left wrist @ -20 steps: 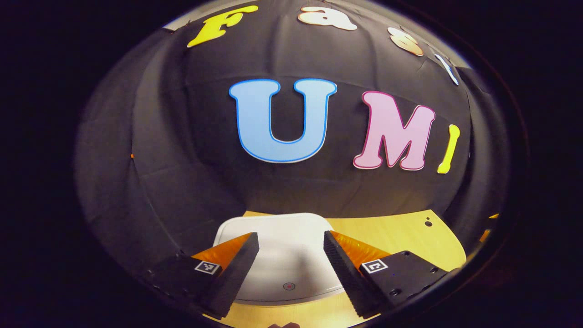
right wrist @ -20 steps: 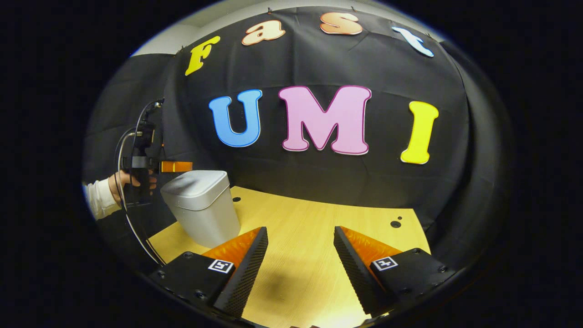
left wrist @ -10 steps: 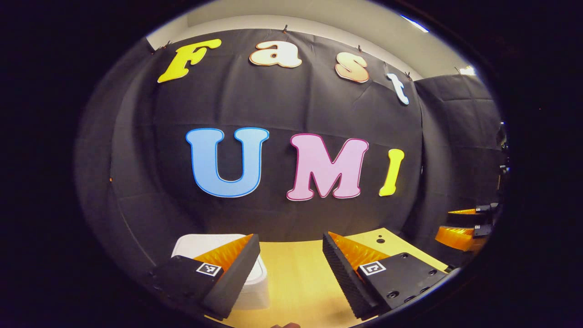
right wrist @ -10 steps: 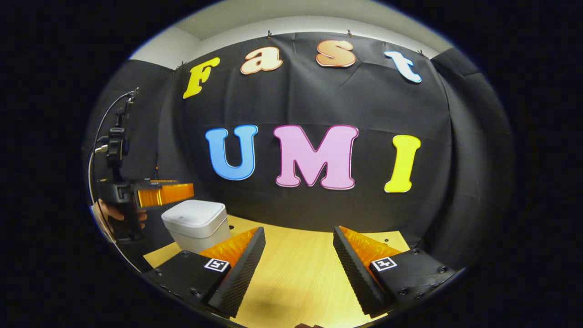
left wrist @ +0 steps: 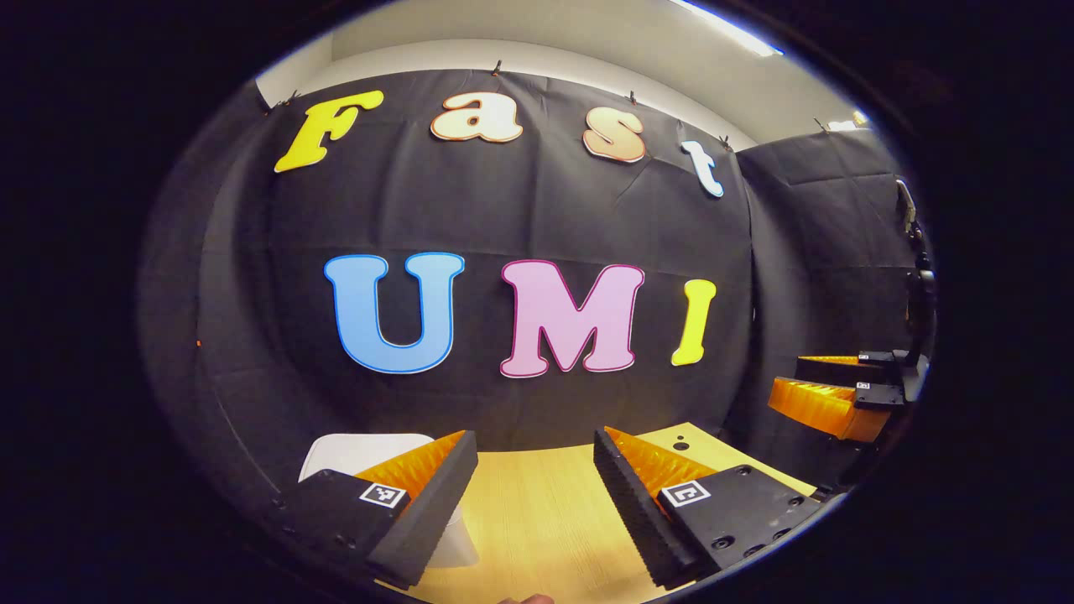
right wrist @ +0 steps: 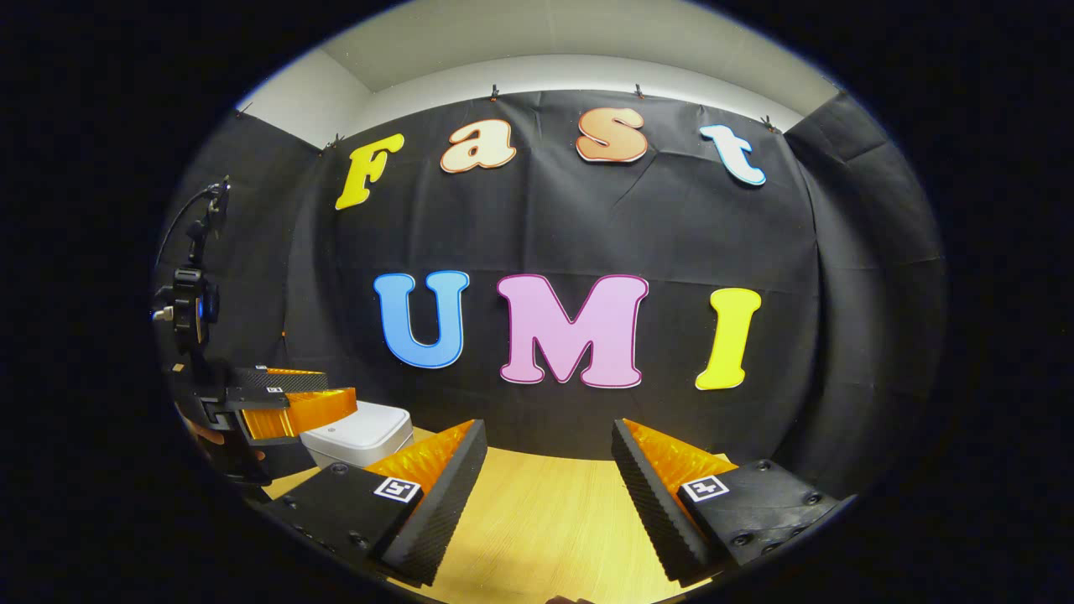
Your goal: Press the lid of the desktop garbage bin to open it, pick up the crumpled paper on the desktop and throw it into the bin, then pick up the pop can on the desktop and drop it into the bin, and finally close the garbage bin lid.
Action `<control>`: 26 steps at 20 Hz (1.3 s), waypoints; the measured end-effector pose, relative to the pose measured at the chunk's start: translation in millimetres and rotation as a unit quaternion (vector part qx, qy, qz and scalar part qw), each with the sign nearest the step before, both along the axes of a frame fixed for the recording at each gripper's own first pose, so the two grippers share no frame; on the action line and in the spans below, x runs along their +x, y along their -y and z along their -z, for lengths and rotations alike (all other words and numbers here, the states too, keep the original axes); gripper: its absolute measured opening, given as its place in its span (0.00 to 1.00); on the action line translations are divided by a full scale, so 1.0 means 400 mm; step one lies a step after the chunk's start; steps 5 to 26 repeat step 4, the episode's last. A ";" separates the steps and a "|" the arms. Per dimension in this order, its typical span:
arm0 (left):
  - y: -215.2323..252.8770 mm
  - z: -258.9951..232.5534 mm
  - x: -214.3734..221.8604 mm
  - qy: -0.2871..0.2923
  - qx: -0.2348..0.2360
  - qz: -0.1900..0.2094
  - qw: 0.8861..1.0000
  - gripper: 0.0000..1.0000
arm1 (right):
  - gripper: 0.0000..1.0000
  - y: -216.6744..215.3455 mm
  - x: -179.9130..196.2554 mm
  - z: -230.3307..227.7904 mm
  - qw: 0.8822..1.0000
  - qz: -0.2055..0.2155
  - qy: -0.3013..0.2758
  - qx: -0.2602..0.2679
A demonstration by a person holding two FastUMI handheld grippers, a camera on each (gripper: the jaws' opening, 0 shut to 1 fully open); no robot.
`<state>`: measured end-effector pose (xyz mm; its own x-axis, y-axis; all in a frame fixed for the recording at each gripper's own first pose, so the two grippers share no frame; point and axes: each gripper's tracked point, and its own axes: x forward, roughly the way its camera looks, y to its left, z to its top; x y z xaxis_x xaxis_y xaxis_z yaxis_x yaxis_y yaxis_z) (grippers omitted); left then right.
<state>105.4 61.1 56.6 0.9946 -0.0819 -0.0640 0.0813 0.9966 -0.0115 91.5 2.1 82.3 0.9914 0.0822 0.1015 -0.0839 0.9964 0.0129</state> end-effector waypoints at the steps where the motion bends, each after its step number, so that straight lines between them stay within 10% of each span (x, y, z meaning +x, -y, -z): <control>1: 0.008 -0.005 -0.004 0.003 0.001 0.001 1.000 0.95 | 0.96 0.000 -0.002 0.000 1.000 0.001 0.000 0.002; 26: 0.032 -0.026 -0.019 0.018 0.013 0.007 1.000 0.94 | 0.96 -0.006 -0.009 0.006 1.000 -0.005 -0.002 0.000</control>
